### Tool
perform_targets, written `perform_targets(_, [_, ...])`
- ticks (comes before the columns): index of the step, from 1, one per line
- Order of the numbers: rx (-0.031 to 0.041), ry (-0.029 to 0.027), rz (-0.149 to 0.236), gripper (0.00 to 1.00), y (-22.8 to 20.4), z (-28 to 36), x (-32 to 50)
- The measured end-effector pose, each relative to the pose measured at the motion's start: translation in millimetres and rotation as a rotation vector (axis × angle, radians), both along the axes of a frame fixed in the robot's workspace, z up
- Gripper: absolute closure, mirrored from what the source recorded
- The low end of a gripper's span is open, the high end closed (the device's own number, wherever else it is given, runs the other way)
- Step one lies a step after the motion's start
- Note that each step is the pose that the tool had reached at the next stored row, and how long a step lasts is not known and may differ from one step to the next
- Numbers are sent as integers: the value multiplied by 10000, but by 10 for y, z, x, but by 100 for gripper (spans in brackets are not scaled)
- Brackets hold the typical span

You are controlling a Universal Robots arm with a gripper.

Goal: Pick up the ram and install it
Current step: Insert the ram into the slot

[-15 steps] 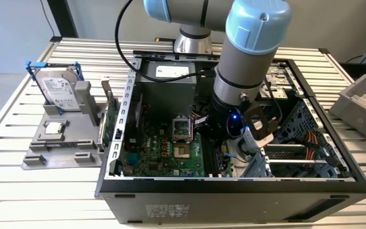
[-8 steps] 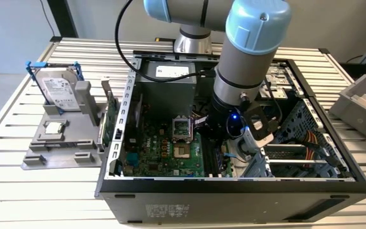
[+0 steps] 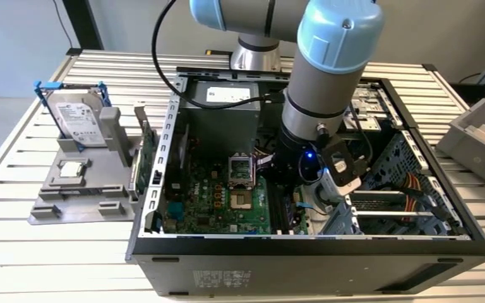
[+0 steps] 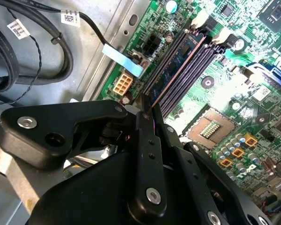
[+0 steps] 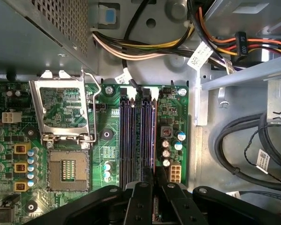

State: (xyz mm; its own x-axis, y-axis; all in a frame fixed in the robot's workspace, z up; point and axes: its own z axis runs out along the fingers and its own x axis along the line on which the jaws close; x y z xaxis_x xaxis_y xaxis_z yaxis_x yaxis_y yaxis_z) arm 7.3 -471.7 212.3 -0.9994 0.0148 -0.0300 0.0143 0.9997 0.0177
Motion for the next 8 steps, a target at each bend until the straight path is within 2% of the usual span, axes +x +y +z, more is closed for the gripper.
perform_targets(2, [-7,2,-1,100,-1,-20,-1])
perform_targets(7, [0,1,-2,100,0,-24,-1])
perform_targets(8, [21,-1,-1,100,3,-29,0])
